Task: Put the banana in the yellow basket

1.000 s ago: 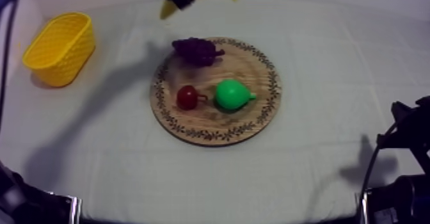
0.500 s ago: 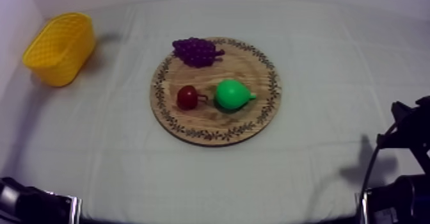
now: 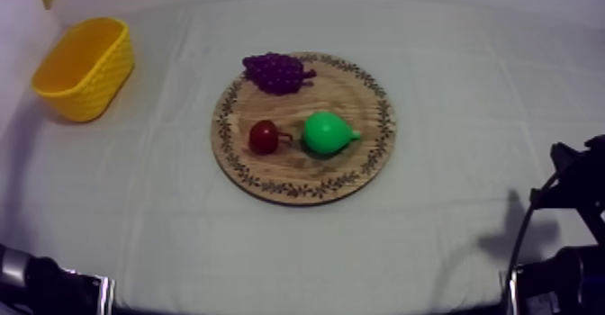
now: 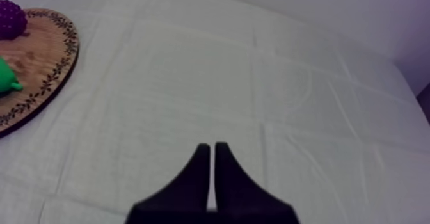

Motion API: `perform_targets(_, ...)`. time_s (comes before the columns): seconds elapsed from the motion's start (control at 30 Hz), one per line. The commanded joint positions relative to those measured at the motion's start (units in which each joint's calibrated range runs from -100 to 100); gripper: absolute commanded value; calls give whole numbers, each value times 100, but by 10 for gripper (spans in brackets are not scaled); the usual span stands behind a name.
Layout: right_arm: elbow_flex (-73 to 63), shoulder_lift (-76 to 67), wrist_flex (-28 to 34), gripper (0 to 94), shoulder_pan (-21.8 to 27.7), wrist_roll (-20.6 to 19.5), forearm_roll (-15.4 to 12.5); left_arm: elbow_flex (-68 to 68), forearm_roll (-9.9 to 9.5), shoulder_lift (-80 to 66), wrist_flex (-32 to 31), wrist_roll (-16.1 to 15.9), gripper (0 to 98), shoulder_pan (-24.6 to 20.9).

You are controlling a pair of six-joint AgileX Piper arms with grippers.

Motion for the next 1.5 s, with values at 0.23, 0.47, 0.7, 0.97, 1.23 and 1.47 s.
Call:
perform_targets(0.23, -3, -4, 4, 6, -1, 0, 2, 294, -12, 1061, -337, -51, 237, -220)
perform_targets(0.47, -3, -4, 4, 6, -1, 0, 2, 321, -18, 1627, -431, -55, 241, -294)
perform_targets(0.7, -3, -4, 4, 6, -1, 0, 2, 312, 49, 2055, -484, -253, 434, -370)
perform_targets(0.97, -3, -4, 4, 6, -1, 0, 2, 670, -3, 2016, -555, -336, 694, -357)
perform_targets(1.23, -3, -4, 4, 6, -1, 0, 2, 1481, -67, 572, -615, -105, 697, -277)
perform_targets(1.47, -3, -4, 4, 6, -1, 0, 2, 2149, -80, -1607, -661, 359, 530, -116)
